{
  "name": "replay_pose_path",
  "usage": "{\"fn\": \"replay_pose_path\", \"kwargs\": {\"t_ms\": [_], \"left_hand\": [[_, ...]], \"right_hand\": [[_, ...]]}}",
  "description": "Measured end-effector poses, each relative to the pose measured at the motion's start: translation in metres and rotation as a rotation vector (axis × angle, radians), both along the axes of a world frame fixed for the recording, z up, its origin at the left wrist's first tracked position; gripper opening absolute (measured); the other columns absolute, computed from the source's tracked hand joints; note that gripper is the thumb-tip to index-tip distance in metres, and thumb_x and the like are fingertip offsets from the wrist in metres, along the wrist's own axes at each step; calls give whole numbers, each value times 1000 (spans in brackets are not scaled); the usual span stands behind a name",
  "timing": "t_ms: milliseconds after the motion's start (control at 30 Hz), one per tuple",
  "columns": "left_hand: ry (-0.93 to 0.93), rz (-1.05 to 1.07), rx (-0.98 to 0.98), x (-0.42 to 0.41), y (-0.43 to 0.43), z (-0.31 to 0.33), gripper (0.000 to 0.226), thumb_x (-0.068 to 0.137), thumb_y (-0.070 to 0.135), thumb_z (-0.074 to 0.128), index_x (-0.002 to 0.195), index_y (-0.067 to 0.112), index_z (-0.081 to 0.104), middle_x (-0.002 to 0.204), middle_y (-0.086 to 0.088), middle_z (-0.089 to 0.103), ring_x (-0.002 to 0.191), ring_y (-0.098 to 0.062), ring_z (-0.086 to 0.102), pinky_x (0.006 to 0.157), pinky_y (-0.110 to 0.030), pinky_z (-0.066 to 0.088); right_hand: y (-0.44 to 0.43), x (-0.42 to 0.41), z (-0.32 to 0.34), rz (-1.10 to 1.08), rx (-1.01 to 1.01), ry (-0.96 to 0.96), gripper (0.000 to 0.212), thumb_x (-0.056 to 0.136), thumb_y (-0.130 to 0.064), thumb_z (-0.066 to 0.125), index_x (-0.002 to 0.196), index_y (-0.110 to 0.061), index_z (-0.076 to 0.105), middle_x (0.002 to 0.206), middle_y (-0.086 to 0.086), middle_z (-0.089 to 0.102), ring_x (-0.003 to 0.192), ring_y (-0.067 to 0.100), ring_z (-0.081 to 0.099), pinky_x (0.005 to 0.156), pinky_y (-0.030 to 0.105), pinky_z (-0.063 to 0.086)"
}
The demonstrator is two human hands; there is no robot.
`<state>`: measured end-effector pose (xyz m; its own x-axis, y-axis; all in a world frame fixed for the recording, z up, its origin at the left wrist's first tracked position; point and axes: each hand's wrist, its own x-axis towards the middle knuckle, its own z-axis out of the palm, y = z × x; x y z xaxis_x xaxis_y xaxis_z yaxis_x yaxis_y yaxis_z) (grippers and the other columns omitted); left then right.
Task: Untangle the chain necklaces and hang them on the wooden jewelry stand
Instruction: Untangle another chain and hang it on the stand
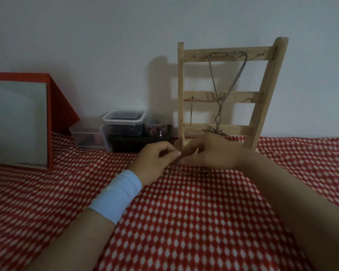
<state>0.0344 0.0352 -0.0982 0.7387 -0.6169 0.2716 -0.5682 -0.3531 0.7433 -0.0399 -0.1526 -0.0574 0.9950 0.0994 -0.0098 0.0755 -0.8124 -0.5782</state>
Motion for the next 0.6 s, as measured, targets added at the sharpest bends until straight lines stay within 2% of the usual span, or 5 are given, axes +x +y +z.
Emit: {"fn": "replay_pose_path", "kwargs": {"t_ms": [133,233,300,433,600], "left_hand": [[97,28,-118,-4,-2,7,19,93,29,62,81,19,71,77,9,70,71,3,62,68,-10,47],[137,51,-119,-2,1,9,25,95,33,59,78,18,70,73,0,69,65,-1,61,65,-13,48],[197,47,-144,-2,3,11,27,94,35,59,81,15,73,78,-5,73,69,-4,64,67,-14,50],[190,25,-160,-5,3,16,21,90,34,65,80,20,76,72,10,74,69,3,66,65,-8,49],[174,-15,-2,1,8,19,26,93,38,60,77,23,73,66,12,68,64,3,61,66,-11,47]], "right_hand": [[6,4,-15,-37,228,-58,15,88,-36,76,91,-23,82,91,-7,78,89,6,72,89,27,56],[5,3,-20,-46,494,-64,15,95,-13,68,98,0,76,101,11,77,95,19,72,88,24,57],[5,3,-19,-30,597,-36,16,94,-12,69,104,0,73,105,11,76,99,20,72,89,25,57],[11,3,-20,-45,491,-85,20,87,-17,78,104,-8,79,101,3,79,98,15,74,86,16,56],[7,1,-17,-47,586,-34,9,93,-13,70,94,-9,78,94,3,78,94,17,73,92,28,55]]}}
